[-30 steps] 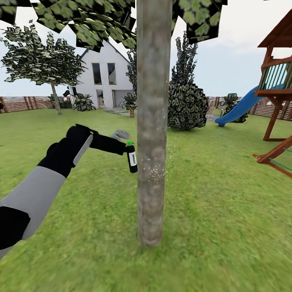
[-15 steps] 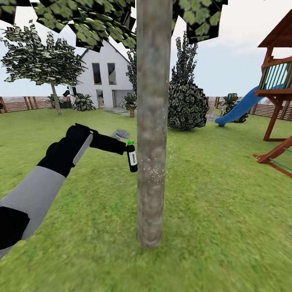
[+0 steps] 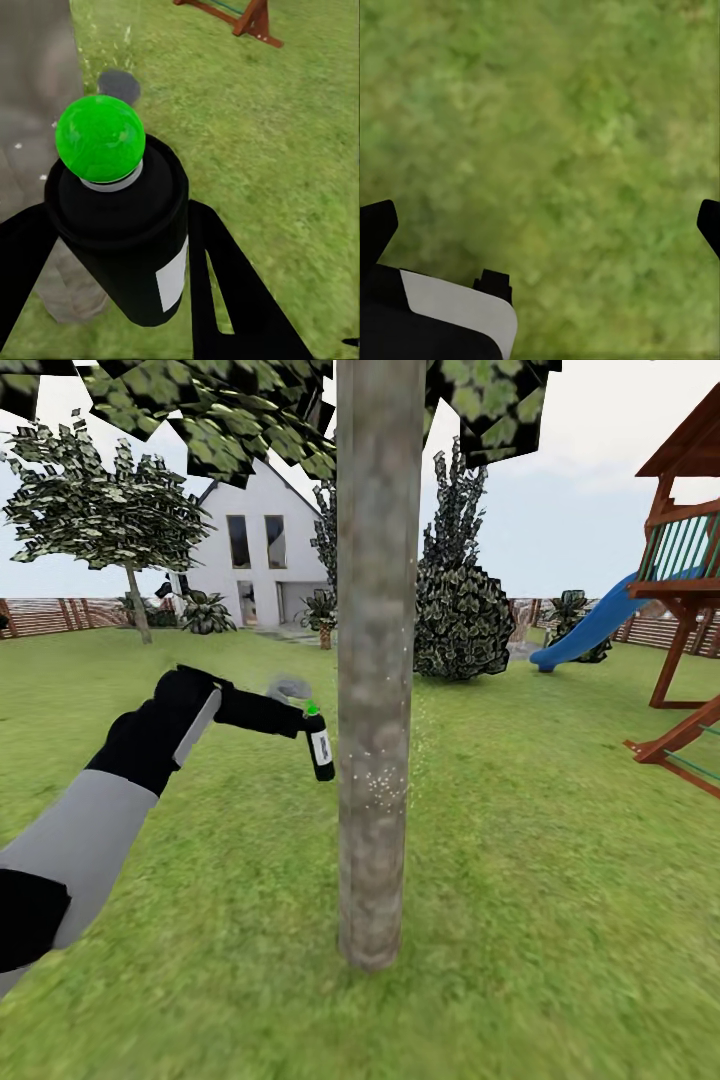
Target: In the garden, pick up the pesticide atomizer on the floor and spray pesticide onto both trees until each tree trunk is fully covered.
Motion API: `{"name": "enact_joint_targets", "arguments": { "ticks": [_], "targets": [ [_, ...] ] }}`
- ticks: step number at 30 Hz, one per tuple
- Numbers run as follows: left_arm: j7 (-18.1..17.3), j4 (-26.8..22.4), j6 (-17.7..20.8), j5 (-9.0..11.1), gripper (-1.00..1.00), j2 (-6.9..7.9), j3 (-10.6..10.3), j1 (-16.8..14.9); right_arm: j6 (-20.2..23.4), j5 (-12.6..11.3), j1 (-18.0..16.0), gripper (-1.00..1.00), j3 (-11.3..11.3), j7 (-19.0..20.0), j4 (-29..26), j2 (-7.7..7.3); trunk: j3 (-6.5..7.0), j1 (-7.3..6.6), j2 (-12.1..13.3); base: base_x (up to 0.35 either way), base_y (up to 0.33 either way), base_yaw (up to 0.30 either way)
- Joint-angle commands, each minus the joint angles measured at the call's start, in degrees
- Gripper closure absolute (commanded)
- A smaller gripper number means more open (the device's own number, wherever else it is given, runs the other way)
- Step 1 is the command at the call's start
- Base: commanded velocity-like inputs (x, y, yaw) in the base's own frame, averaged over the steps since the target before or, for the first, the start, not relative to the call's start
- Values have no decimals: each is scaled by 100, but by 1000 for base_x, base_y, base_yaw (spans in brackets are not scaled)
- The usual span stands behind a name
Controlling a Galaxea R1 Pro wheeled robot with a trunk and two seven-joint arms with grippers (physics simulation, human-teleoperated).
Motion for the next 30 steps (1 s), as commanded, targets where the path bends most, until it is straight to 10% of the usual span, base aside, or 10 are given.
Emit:
{"name": "enact_joint_targets", "arguments": {
  "ticks": [1, 18, 22, 30],
  "targets": [
    [13, 13, -10, -4, 100, 2, -205, -1, 0, 0, 0, -100, 0, 0, -2, 0, 0, 0, -1, 0, 0, 0],
    [288, 734, -286, -13, 100, 31, -386, -1, 0, 0, 0, -100, 0, 0, -2, 0, 0, 0, -1, 0, 0, 0],
    [1001, 682, -271, 6, 100, 5, 57, -1, 0, 0, 0, -100, 0, 0, -2, 0, 0, 0, -1, 0, 0, 0],
    [1085, 353, -47, 9, 100, -128, 505, -78, 0, 0, 0, -100, 0, 0, 2, 0, 0, 0, -1, 0, 0, 0]
  ]
}}
